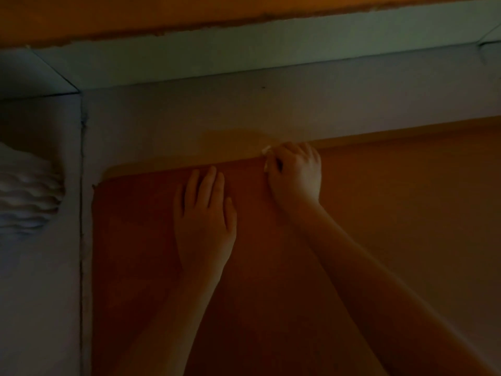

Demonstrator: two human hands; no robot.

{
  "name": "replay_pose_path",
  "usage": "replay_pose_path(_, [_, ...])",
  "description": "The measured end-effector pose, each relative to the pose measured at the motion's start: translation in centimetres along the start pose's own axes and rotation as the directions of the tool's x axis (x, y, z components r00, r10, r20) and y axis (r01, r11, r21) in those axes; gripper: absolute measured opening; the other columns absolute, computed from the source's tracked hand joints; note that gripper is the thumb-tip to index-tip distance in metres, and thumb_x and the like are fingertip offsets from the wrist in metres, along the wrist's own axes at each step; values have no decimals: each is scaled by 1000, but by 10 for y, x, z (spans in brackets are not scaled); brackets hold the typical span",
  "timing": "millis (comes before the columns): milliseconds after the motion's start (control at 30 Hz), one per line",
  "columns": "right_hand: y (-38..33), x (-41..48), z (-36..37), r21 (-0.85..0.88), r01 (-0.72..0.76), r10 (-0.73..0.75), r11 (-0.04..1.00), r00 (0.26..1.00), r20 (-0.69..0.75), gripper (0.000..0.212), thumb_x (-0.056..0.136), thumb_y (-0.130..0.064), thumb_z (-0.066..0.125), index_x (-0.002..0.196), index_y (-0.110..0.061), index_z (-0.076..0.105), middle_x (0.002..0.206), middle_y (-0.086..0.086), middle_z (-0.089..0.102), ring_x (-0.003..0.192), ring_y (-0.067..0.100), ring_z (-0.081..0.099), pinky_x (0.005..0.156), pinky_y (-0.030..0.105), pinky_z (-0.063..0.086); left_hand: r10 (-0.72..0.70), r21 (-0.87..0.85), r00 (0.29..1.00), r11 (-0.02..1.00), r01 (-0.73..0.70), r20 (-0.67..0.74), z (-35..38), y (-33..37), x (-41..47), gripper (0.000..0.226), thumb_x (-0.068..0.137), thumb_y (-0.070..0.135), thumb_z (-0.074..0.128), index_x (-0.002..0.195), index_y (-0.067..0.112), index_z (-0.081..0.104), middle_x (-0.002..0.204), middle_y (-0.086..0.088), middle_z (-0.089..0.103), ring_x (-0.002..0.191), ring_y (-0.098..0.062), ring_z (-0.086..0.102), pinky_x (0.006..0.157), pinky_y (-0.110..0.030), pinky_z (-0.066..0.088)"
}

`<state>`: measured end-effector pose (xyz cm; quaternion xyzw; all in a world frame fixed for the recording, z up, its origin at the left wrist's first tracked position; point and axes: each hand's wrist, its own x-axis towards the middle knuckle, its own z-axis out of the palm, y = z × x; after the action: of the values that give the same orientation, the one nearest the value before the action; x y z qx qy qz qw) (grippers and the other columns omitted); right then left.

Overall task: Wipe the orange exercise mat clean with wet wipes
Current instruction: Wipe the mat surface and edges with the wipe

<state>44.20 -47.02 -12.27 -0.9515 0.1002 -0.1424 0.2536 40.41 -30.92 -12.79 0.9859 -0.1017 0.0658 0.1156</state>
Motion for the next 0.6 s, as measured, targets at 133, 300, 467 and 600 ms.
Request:
replay_pose_path(133, [34,14,-23,-116,198,-177,973,969,171,22,90,-23,54,83,-15,73,91,3,72,91,25,64,89,39,39,99,-14,995,995,-99,-20,2,-2,-2,46,99,28,32,133,6,55,143,-8,50,136,-29,39,113,-47,26])
replay_pose_path(300, [76,15,-43,-145,-9,13,989,1000,27,31,92,-27,48,80,-12,71,87,3,70,91,26,61,92,40,36,102,-15,995,995,-102,-14,2,-1,-1,47,98,28,33,132,5,55,141,-9,51,136,-29,39,114,-49,27])
replay_pose_path(467, [77,8,-35,-83,-5,3,997,1000,-25,27,92,-25,48,82,-13,70,87,-1,67,89,20,60,96,37,36,25,-43,999,999,-26,-23,2,25,17,41,95,25,36,118,3,61,121,-15,59,120,-34,53,100,-50,40])
replay_pose_path(600, [79,9,-36,-66,6,-8,998,999,-39,29,93,-26,47,85,-14,71,88,-1,67,88,20,60,95,34,35,-97,-81,995,992,96,-12,18,90,38,36,94,27,40,117,9,60,122,-10,60,114,-30,55,101,-49,38])
